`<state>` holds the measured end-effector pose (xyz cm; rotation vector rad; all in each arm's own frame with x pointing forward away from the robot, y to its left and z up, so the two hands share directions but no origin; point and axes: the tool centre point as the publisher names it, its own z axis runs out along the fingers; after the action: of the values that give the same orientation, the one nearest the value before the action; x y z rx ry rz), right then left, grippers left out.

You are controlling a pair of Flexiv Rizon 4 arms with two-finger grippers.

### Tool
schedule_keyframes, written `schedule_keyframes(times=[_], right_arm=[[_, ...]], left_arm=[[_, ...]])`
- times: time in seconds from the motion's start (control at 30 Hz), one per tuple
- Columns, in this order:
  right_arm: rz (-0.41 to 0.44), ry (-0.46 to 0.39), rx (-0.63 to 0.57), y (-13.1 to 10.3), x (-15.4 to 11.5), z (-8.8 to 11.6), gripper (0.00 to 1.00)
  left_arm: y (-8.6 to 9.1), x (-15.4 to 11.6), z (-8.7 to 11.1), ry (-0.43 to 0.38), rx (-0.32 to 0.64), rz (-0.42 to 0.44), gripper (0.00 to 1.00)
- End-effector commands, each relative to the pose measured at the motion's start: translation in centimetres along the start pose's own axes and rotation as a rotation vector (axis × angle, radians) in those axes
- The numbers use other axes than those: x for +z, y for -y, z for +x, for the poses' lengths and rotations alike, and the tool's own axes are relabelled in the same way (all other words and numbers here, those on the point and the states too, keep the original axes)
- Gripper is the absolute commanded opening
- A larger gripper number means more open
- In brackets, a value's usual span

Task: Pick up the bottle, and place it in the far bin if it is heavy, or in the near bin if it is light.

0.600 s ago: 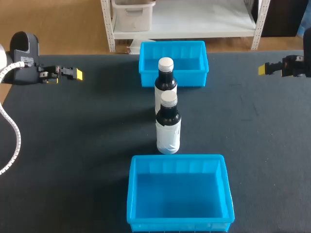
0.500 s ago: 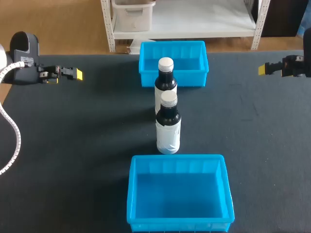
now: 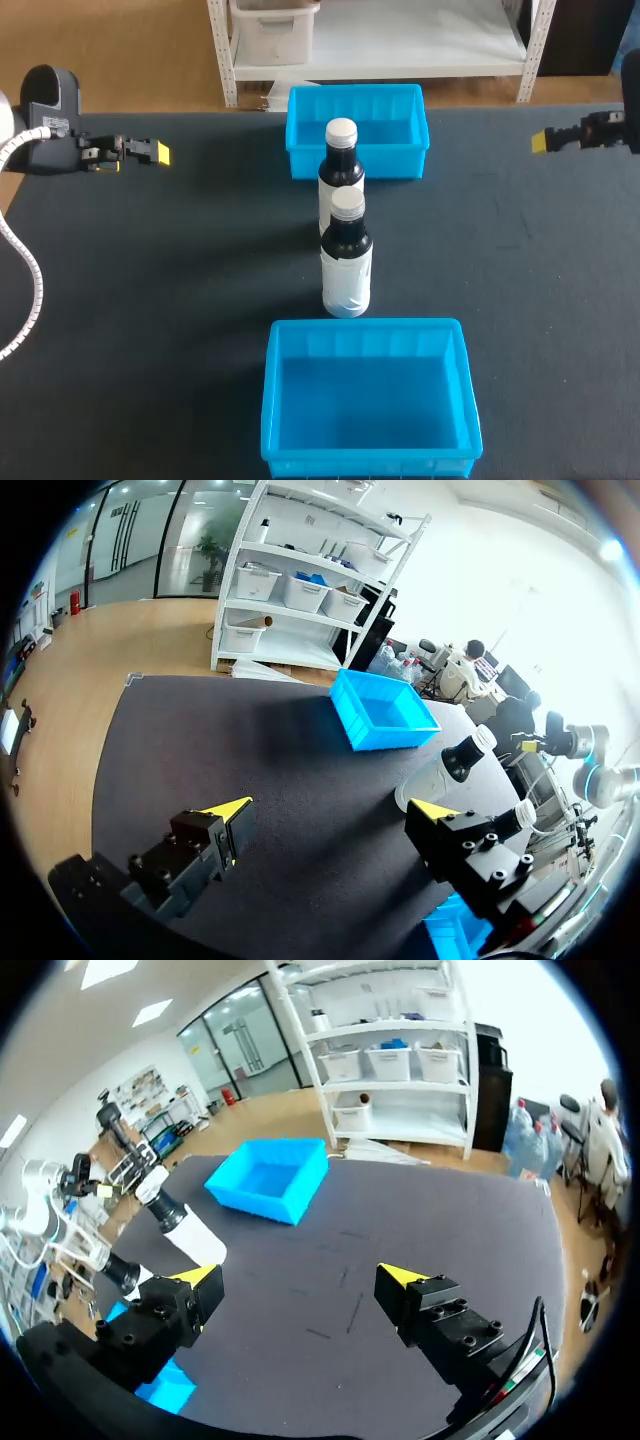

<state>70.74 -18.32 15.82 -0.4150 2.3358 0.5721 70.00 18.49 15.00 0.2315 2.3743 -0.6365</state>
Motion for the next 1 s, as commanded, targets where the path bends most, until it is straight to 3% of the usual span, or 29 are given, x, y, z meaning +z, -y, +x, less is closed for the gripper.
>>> schedule_keyframes(times=[0.03, 0.6, 0.73, 1.0], right_arm=[[-0.490, -0.277, -0.697, -0.5, -2.9, -0.7, 1.00], [-0.490, -0.277, -0.697, -0.5, -2.9, -0.7, 1.00], [-0.473, -0.194, -0.855, -3.9, -1.3, -0.8, 1.00], [-0.461, -0.133, -0.924, -10.1, -0.2, 1.2, 1.00]], left_arm=[[0.0, 0.0, 0.0, 0.000, 0.000, 0.000, 1.00], [0.0, 0.0, 0.0, 0.000, 0.000, 0.000, 1.00], [0.0, 0.0, 0.0, 0.000, 0.000, 0.000, 1.00], [0.0, 0.0, 0.0, 0.000, 0.000, 0.000, 1.00]])
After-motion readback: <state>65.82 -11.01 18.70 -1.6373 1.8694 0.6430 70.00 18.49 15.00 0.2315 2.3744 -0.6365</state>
